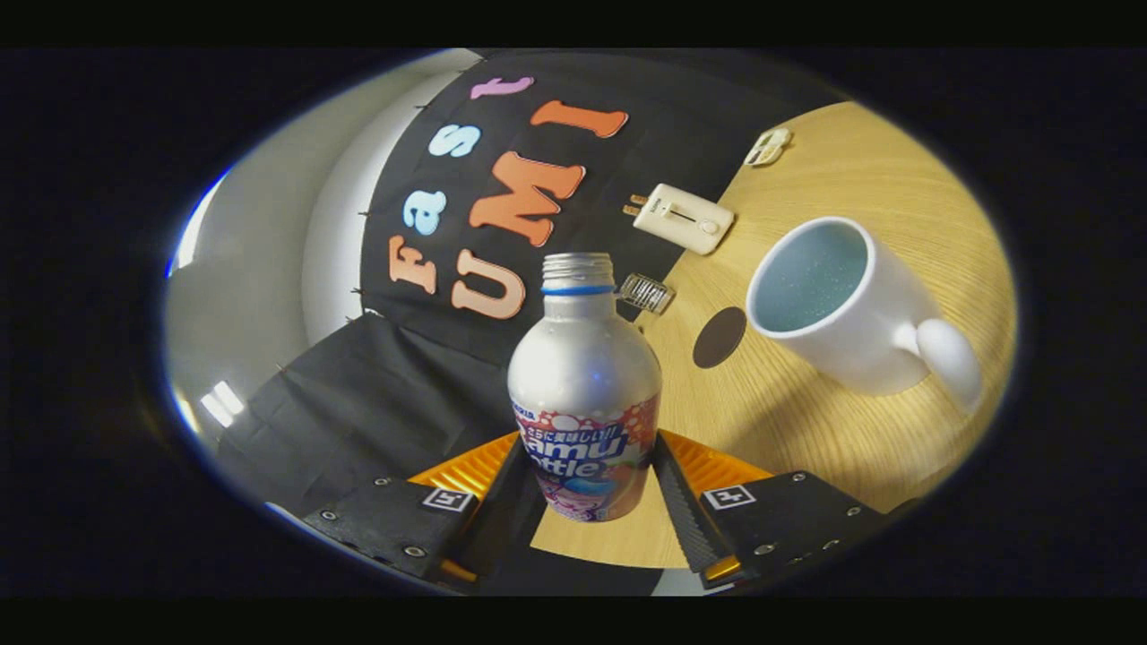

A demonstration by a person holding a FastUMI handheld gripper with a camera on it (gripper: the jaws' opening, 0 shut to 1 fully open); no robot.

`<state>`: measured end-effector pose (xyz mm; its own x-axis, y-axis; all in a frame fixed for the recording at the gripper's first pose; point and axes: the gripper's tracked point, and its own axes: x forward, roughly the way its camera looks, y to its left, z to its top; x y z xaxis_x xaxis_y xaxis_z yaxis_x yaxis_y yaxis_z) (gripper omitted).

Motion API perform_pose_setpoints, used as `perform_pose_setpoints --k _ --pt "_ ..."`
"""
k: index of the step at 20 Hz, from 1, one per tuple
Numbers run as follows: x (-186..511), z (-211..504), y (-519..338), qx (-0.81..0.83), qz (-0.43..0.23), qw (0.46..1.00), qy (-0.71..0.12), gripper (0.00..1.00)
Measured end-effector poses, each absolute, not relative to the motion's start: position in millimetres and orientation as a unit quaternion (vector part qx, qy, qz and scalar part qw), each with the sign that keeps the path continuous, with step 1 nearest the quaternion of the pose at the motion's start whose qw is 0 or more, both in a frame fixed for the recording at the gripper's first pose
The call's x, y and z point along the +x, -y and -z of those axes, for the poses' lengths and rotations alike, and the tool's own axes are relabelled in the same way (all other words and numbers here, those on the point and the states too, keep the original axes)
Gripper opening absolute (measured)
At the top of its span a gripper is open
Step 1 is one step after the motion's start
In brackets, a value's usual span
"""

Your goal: Take the bottle from table, then pour the juice into the cup, finally place the bottle on the coaster

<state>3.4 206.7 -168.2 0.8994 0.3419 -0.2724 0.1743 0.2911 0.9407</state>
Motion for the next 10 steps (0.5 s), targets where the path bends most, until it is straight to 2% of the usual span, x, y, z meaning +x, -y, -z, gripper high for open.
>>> perform_pose_setpoints --k 10 --pt "-5.3 162.8 -203.2 0.681 -0.038 0.696 -0.225 0.78"
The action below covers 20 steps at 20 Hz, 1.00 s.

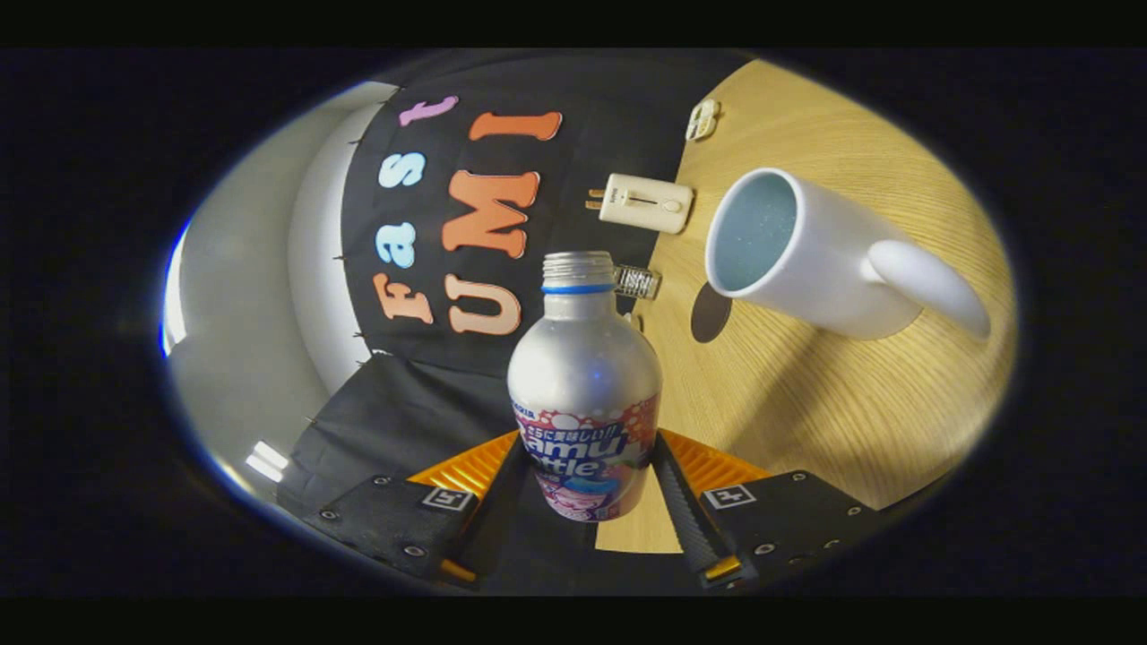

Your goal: Take the bottle from table, then pour the juice into the cup, finally place the bottle on the coaster

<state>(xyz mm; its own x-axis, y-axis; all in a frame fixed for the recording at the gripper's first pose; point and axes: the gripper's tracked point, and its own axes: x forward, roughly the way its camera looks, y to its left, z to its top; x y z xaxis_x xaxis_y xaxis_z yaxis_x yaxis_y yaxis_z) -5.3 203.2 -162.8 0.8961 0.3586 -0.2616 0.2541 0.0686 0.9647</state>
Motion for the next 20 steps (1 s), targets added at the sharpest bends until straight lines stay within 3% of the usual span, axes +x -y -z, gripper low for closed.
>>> perform_pose_setpoints --k 20 --pt "-4.8 146.4 -190.3 0.788 -0.029 0.581 -0.201 0.78"
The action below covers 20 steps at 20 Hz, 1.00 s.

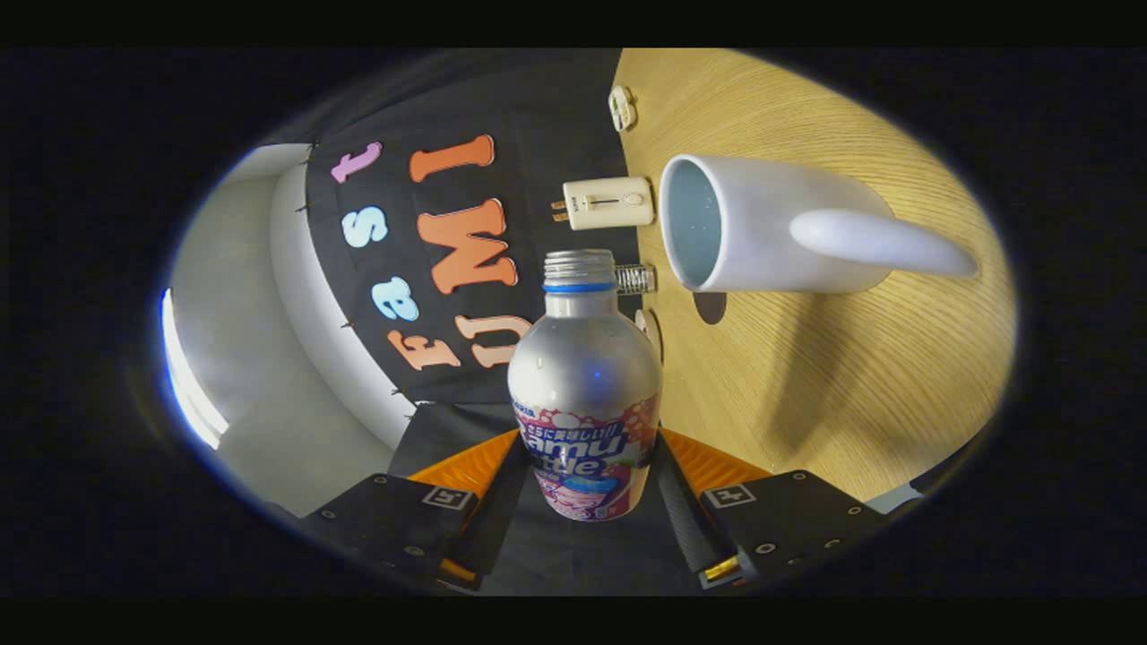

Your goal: Take the bottle from table, then pour the juice into the cup, finally place the bottle on the coaster

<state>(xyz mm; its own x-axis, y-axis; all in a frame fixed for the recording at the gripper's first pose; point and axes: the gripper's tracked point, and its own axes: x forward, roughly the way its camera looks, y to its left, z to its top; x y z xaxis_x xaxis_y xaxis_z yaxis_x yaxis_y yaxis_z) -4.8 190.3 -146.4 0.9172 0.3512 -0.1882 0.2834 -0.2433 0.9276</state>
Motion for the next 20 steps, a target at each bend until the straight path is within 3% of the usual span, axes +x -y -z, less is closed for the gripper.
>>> perform_pose_setpoints --k 20 --pt "8.4 134.4 -179.6 0.845 -0.035 0.505 -0.172 0.78"
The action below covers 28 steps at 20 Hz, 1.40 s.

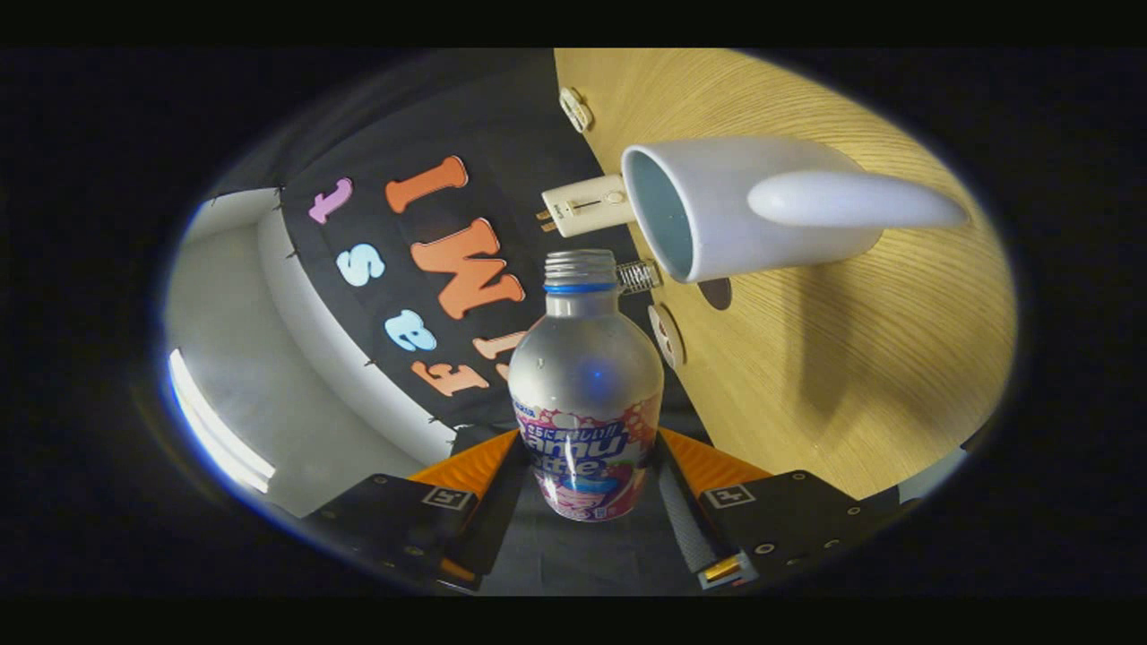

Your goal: Take the bottle from table, then pour the juice into the cup, finally place the bottle on the coaster

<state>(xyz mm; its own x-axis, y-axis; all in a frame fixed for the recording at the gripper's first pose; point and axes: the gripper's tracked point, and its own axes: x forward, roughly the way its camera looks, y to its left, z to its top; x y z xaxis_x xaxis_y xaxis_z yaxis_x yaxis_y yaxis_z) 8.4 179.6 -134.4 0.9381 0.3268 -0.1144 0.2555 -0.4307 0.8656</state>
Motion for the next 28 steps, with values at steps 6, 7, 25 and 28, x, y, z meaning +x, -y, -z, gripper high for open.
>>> perform_pose_setpoints --k 6,7,25,28 --pt "11.1 132.5 -181.8 0.859 -0.038 0.480 -0.176 0.78" --pt "10.9 131.3 -182.9 0.860 -0.039 0.477 -0.175 0.78" --pt "13.5 123.6 -178.2 0.879 -0.046 0.445 -0.163 0.78" --pt "12.5 121.6 -175.6 0.882 -0.049 0.441 -0.159 0.78"
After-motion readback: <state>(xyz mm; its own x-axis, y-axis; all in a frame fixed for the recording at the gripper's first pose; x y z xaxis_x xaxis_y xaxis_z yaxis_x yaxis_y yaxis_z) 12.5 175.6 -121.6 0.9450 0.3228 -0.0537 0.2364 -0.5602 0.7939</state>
